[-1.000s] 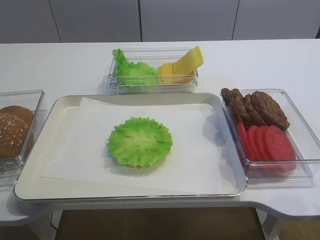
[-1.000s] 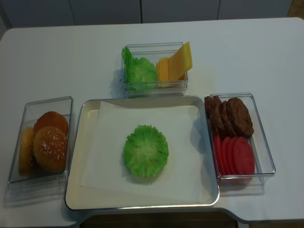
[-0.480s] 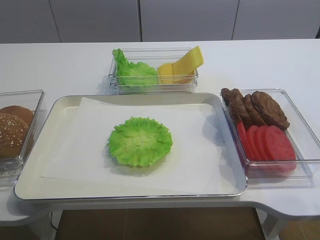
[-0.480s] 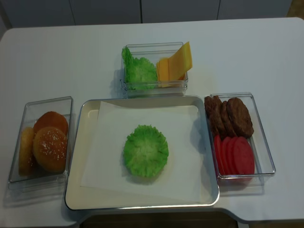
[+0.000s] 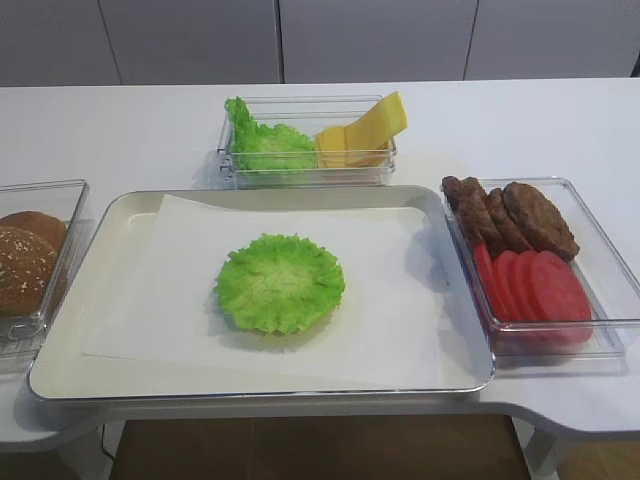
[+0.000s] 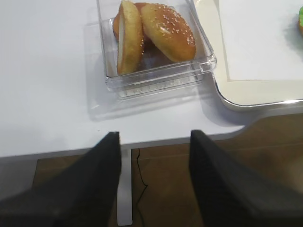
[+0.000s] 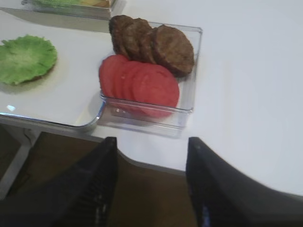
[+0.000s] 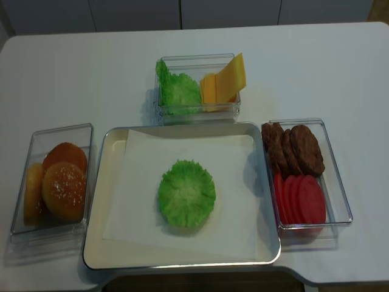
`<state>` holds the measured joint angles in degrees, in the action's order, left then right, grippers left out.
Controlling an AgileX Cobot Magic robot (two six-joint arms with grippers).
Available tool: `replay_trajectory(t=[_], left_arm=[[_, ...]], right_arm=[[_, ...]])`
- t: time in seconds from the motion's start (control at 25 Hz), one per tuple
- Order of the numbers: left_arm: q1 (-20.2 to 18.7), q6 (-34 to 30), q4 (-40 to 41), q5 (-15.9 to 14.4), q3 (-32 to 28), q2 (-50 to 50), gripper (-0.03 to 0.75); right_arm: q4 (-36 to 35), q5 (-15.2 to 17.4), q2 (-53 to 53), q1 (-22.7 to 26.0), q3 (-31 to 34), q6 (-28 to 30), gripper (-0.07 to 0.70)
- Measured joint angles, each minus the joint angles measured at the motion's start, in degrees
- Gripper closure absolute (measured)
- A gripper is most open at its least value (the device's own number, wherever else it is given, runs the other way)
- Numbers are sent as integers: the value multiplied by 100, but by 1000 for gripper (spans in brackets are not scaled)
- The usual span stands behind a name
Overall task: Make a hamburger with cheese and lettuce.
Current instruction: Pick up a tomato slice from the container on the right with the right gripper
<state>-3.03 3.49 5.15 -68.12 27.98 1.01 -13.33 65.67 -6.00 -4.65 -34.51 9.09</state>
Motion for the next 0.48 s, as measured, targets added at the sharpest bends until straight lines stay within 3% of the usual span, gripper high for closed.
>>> replay_trajectory(t=[0.32, 0.48], left_arm=[[0, 0, 0, 0, 0, 0, 363], [0, 0, 0, 0, 0, 0, 363]], right_arm=[[-1017, -740, -309, 0, -76, 144, 259], [-1211, -704, -655, 0, -115, 624, 259]])
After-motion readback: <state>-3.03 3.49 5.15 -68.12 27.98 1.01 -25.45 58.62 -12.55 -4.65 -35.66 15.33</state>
